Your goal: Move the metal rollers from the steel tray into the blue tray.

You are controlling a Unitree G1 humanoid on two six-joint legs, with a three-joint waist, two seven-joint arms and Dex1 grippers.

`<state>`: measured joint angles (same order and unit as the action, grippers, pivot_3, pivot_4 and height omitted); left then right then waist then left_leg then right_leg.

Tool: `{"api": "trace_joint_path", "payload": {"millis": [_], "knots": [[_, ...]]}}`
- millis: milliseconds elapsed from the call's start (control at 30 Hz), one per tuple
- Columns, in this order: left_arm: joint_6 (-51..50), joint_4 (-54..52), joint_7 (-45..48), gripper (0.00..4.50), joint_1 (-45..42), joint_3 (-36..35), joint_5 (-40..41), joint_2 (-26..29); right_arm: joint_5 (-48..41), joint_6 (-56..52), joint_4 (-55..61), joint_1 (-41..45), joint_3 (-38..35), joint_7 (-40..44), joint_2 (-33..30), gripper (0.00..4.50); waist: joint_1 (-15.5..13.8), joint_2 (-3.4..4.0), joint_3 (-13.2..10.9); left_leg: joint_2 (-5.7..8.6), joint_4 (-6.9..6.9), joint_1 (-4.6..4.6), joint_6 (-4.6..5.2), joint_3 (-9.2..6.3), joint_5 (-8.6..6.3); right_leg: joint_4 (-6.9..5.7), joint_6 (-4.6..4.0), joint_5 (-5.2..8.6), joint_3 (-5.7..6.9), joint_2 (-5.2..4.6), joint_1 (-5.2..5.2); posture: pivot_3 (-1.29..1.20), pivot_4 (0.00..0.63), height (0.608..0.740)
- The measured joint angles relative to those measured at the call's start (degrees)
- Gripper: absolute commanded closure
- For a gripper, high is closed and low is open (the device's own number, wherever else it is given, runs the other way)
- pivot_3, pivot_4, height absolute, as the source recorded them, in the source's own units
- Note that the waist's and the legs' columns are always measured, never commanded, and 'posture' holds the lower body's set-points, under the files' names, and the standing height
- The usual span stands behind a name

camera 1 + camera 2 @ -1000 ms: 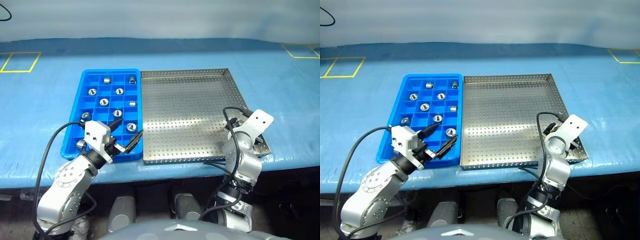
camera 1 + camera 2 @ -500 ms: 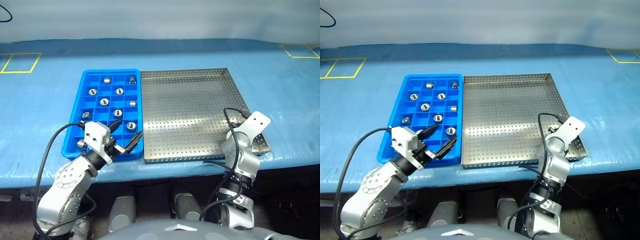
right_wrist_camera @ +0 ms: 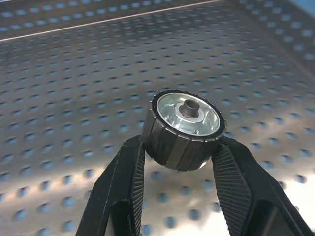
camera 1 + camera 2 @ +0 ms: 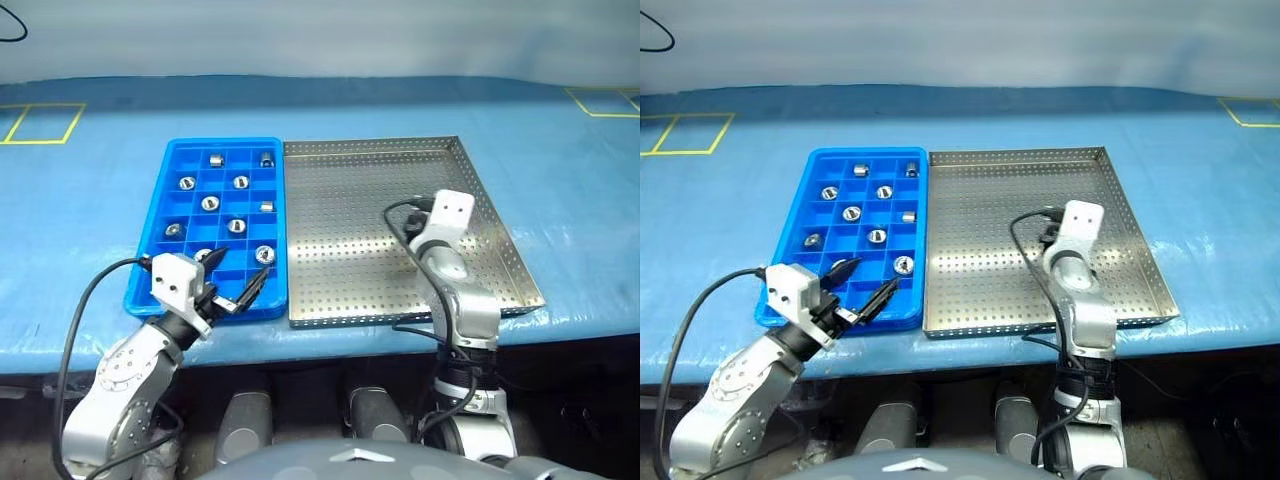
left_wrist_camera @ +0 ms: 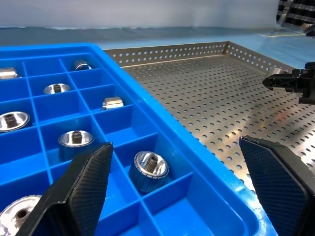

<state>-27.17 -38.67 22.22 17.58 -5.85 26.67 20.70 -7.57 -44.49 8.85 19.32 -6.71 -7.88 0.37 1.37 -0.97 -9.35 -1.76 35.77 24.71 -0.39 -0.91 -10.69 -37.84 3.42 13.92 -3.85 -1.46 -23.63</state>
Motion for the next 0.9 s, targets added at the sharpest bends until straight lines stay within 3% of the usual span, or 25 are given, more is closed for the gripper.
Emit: {"api": "trace_joint_path", "payload": {"millis": [467,900], "knots": [[16.22,-2.16,0.2,0.0,16.76,-3.92,-4.75,-3.8,-5.53,-2.36,-0.17,9.04,29.05,30.72,-4.32,2.83,-3.87,-0.07,-0.03,-0.01,-0.17,0.09,-0.14,-0.05,-0.08,0.16,-0.17,0.11,0.13,-0.09,-0.13,0.28,0.15,0.74],[20.2,-2.06,1.63,0.0,20.41,-4.55,-5.23,-4.63,-5.11,-1.17,-0.8,8.5,36.12,38.6,-5.95,2.83,-4.77,-0.21,0.02,-0.31,-0.17,0.09,-0.37,0.03,-0.27,0.29,-0.25,0.17,0.24,0.04,-0.43,0.29,0.15,0.74]]}}
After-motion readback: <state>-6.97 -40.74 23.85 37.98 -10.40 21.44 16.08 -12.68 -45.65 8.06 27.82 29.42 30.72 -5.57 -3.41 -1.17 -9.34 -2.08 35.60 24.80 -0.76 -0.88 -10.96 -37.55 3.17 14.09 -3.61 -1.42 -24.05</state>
